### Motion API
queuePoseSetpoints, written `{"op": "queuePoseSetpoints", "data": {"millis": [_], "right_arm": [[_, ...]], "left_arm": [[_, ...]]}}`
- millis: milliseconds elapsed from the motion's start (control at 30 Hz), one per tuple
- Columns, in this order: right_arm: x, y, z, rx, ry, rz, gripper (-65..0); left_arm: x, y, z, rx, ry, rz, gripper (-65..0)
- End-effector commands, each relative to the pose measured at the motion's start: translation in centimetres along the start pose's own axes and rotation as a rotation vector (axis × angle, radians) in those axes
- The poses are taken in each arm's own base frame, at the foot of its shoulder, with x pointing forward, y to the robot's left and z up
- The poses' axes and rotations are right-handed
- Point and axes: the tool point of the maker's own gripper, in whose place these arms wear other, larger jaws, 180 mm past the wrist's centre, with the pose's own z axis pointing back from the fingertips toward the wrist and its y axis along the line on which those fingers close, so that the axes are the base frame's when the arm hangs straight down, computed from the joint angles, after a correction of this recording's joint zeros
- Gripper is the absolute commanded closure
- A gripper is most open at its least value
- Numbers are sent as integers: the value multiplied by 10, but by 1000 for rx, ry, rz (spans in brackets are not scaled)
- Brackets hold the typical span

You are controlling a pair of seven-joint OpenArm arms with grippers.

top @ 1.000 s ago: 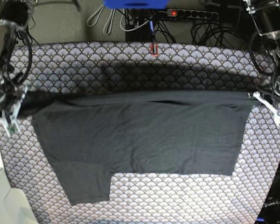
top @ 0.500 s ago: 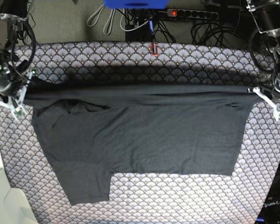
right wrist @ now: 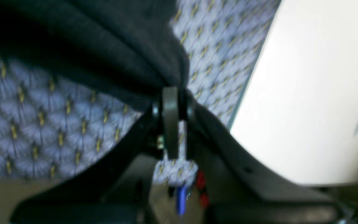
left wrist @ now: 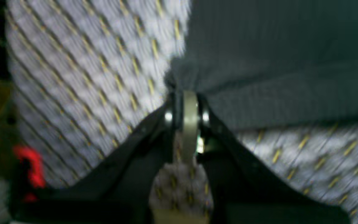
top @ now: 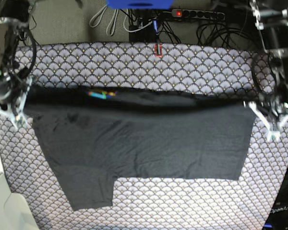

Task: Fold the T-shirt properly
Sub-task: 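Lift and shake the held edge with both grippers to flatten the shirt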

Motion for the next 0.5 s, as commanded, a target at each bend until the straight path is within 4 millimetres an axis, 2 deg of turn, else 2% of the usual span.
{"op": "queuePoseSetpoints", "data": {"millis": [0,67,233,367,467], "right_arm": [[11,-14,6,-41,-50,-2,-2],[9,-10,5,-33,-51,1,-2],[-6,-11,5,-36,-22,-11,-2],[-6,-13,5,-39,-23,-12,-2],[-10,-12,5,-37,-14,-9,-2]], "left_arm": [[19,13,8,31,-58,3,-8],[19,13,8,35,-71,-3,-8],[0,15,3,39,-60,-14,-8],[1,12,1,34,-99,-27,-8],[-10,9,3,34,-109,-44,-8]]}}
